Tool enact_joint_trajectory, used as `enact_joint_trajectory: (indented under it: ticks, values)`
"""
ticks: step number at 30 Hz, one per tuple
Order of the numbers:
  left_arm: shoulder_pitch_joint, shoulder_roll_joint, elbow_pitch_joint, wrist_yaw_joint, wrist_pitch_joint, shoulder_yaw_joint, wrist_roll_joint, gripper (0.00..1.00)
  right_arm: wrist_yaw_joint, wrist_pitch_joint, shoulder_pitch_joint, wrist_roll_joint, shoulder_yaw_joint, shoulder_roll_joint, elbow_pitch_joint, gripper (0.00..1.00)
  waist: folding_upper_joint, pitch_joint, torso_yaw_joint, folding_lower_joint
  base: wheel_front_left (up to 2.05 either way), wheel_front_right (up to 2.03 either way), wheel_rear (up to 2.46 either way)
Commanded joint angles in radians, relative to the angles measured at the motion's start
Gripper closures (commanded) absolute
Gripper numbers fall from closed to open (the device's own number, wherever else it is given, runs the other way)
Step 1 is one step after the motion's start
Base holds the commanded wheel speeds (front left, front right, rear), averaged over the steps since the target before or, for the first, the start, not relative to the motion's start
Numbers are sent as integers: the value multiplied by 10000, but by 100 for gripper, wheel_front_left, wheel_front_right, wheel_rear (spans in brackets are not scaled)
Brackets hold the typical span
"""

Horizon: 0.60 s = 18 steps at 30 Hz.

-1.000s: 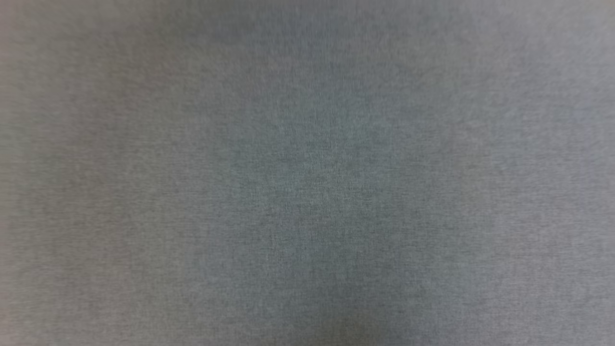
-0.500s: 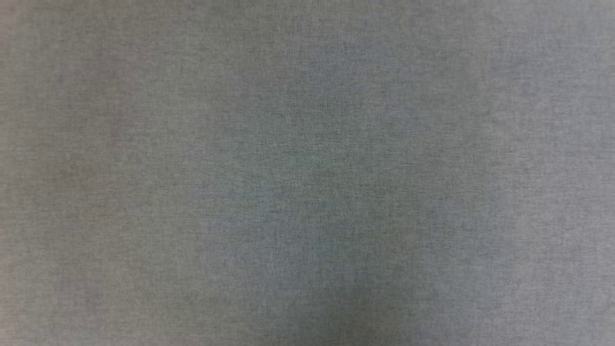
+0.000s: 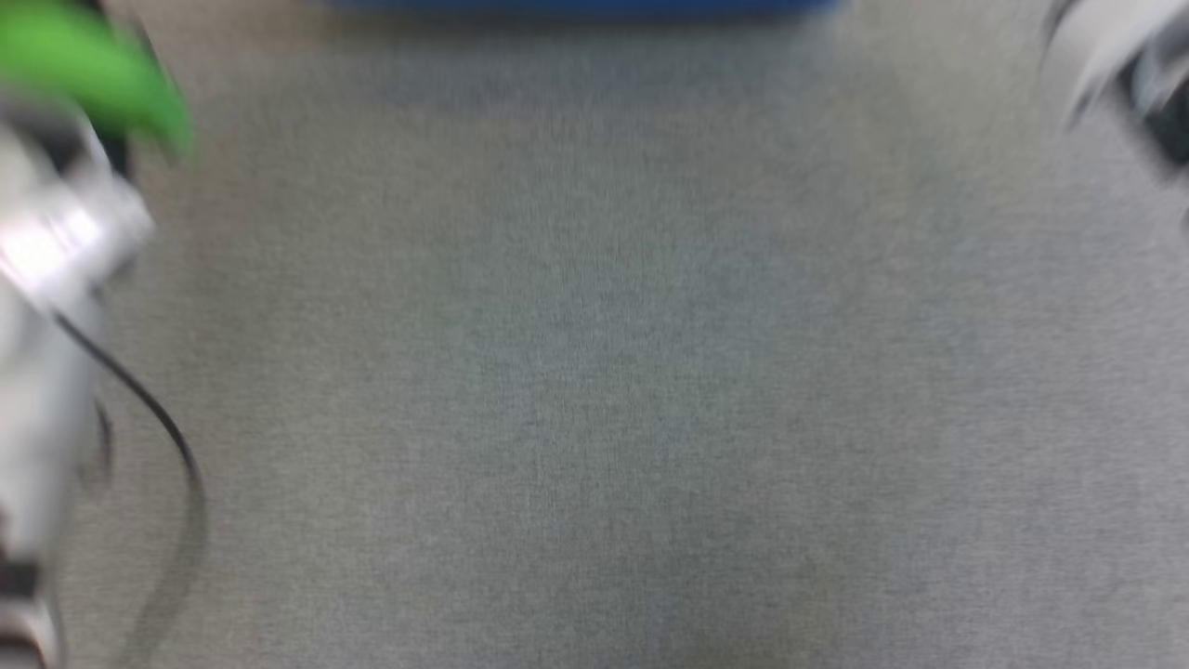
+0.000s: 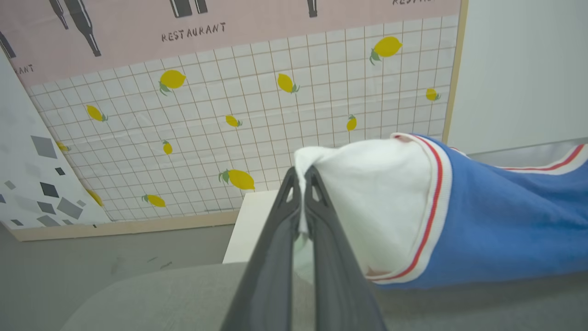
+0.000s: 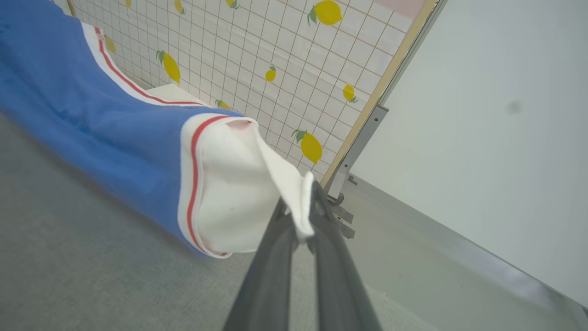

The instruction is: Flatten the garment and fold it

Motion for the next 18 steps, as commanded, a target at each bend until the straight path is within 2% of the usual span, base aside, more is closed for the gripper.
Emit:
enact_joint_trajectory:
  ticks: [1, 9, 10, 14, 18]
  values:
    - [888, -49, -244, 27, -36, 144, 153, 100, -19, -104, 566, 154, 85, 6, -137, 100, 0, -1029, -5, 0, 0, 0, 0]
    - [5510, -315, -1404, 98, -37, 1217, 359, 100, -19, -200, 3524, 497, 805, -441, -1129, 100, 0, -2417, -46, 0, 0, 0, 0]
    - [6764, -479, -1530, 41, -37, 1254, 452, 100, -19, -199, 4631, 608, 1083, -669, -1411, 100, 0, -2991, -35, 0, 0, 0, 0]
    - [7990, -745, -1725, 94, -37, 1541, 330, 100, -19, -157, 5910, 887, 1053, -1027, -1830, 100, 0, -3587, 27, 0, 0, 0, 0]
    - [8998, -809, -1739, -47, -37, 2111, 174, 100, -19, -34, 7361, 1174, 812, -1372, -2342, 100, 0, -4045, 74, 0, 0, 0, 0]
